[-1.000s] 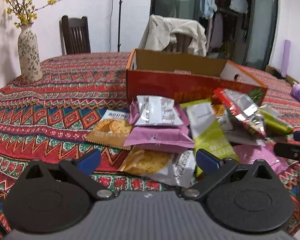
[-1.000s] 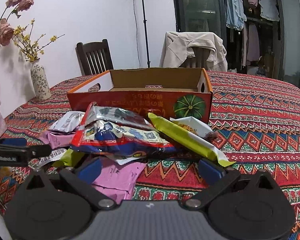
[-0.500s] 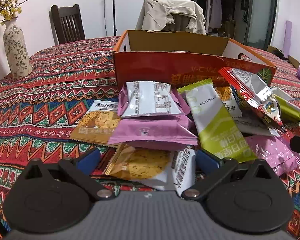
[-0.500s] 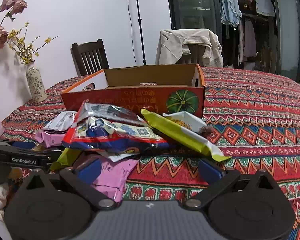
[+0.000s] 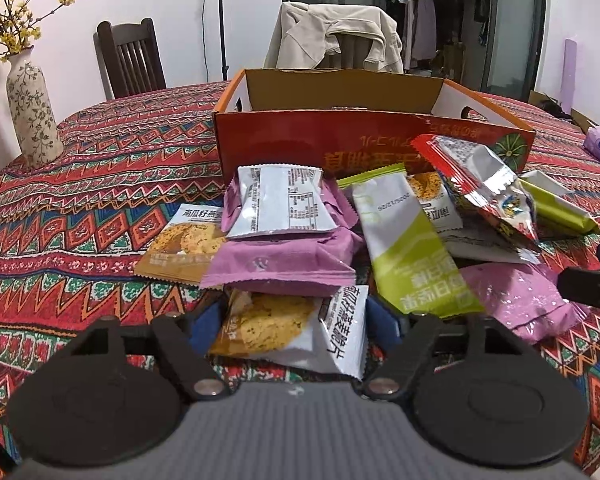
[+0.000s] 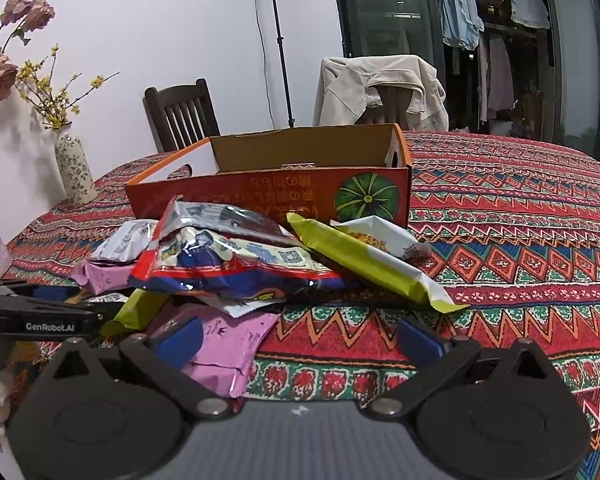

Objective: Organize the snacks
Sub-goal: 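Grasp the red-and-blue chip bag with right gripper while left gripper grasps a cookie packet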

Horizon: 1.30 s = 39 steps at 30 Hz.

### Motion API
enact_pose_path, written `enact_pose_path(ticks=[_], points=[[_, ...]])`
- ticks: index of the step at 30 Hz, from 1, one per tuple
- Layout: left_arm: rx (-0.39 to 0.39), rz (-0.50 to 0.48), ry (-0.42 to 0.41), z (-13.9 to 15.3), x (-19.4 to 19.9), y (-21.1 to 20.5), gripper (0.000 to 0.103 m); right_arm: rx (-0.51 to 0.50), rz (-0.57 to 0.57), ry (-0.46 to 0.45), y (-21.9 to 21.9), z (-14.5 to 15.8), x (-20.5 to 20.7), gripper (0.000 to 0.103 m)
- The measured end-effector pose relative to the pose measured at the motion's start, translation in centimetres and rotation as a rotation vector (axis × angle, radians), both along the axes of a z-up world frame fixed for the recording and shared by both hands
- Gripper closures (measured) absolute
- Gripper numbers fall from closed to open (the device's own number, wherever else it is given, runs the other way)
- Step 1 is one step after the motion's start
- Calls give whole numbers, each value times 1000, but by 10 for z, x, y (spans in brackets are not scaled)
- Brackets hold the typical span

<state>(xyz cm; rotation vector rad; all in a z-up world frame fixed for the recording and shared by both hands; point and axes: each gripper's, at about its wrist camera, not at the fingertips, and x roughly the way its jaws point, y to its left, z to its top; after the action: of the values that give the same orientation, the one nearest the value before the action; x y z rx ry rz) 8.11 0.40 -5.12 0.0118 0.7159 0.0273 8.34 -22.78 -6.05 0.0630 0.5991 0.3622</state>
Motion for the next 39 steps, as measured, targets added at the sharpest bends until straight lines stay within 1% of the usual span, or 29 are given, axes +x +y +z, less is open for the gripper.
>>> enact_pose_path(ticks=[3,9,17,22,28,34,39], points=[[-8,-7,-7,1,-6,1,30,-2,-1,-2,0,1,-1,0],[-30,13,-28,5,-18,14,30,1,-3,-7,-2,1,-4,0],[-44,38,-124,23,-47,30,30,8,13,-12,2,2,-7,0],[-50,50,-163,31,-56,36,30,-5,36,-10,15,2,-7,0],[-63,63,-206,38,-57,45,30,-22,51,-27,30,9,-8,0],[-80,62,-223,39,-51,48,30,-56,53,-69,42,19,-5,0],[-92,49,-232,38,-47,48,30,-72,58,-71,53,19,4,0]])
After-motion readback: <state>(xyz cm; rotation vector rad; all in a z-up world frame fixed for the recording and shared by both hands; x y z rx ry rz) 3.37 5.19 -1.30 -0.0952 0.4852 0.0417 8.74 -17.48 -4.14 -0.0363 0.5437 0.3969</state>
